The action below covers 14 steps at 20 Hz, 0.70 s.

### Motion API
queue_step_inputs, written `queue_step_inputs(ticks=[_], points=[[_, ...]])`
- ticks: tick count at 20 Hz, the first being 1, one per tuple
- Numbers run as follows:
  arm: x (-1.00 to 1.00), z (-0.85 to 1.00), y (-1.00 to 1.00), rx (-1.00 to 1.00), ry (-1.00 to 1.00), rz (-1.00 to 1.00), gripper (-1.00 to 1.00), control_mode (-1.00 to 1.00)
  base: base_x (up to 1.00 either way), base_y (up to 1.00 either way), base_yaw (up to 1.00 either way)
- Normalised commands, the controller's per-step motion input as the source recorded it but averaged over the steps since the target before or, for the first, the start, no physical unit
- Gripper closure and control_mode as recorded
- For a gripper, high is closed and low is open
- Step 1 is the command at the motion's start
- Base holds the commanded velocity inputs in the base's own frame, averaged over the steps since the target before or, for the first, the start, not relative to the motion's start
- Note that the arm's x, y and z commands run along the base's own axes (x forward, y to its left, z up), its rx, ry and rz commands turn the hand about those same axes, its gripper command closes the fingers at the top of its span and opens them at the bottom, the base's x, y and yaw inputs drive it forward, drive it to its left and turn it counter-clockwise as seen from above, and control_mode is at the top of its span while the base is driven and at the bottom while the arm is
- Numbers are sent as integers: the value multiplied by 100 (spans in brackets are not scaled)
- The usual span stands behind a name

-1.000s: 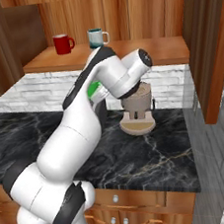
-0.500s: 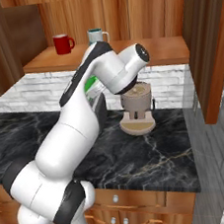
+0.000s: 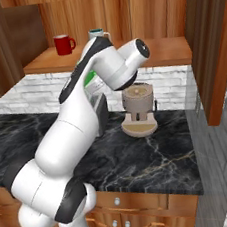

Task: Pick the mug on the counter and place it in the cabinet with the handle facing the right, like the mugs already inside.

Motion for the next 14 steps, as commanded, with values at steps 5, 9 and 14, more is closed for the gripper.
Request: queue_step_inputs(ticks=[5,9,14], points=[[13,15,7,0,-3,0,100,-100,0,0,0],[15,9,9,0,-5,0,100,-100,0,0,0],[13,6,7,2,-7,-1,100,-100,0,0,0]])
